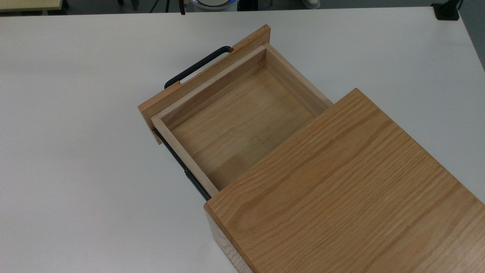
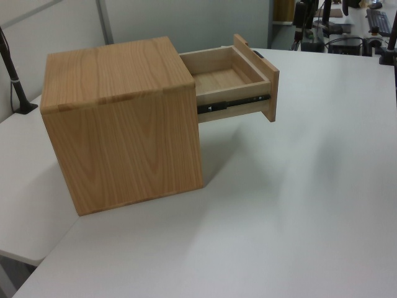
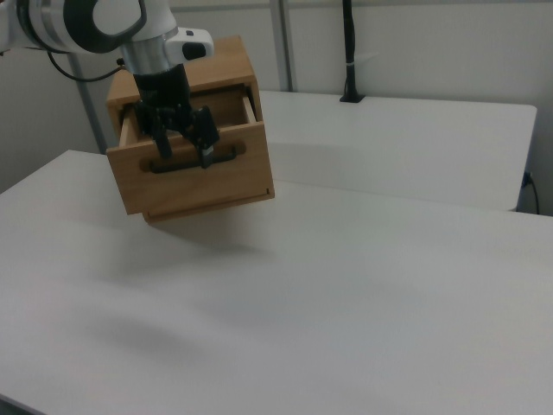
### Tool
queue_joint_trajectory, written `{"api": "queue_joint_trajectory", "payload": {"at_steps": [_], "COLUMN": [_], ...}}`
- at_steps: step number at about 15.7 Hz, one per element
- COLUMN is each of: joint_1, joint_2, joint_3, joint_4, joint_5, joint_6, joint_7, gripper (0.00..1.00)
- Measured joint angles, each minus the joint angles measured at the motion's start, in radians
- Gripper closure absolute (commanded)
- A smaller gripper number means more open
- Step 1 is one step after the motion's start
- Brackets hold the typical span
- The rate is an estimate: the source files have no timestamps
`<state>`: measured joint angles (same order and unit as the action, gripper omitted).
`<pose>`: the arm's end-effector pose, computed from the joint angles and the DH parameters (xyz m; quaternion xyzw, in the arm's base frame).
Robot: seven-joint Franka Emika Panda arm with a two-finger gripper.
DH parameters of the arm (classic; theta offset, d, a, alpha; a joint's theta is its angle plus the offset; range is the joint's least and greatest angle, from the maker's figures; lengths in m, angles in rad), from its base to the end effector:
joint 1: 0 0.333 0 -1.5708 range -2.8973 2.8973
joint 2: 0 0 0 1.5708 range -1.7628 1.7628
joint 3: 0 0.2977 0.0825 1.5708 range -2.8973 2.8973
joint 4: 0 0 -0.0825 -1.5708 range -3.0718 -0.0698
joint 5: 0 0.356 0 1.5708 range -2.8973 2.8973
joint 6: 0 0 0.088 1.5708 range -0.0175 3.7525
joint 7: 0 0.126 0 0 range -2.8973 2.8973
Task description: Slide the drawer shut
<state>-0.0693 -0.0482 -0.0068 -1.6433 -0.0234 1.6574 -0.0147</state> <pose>0.5199 -0.0425 0.5879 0.9990 -0.0300 0.0306 0.0129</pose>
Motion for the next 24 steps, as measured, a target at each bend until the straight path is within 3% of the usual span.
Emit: {"api": "queue_joint_trajectory", "payload": {"at_steps": [18, 21, 22, 24], "joint_1": [0.0, 0.001, 0.001, 0.001], "joint_2": [0.0, 0.004, 0.007, 0.014], "joint_3": [0.0, 0.0, 0.0, -0.001], "joint_4": [-0.009, -0.015, -0.017, -0.018], "joint_5": [0.0, 0.0, 0.0, -0.005], "joint_6": [0.0, 0.0, 0.0, 0.0], "joint_7": [0.0, -0.064, -0.117, -0.225], "gripper": [0.0, 0.0, 0.03, 0.23]}}
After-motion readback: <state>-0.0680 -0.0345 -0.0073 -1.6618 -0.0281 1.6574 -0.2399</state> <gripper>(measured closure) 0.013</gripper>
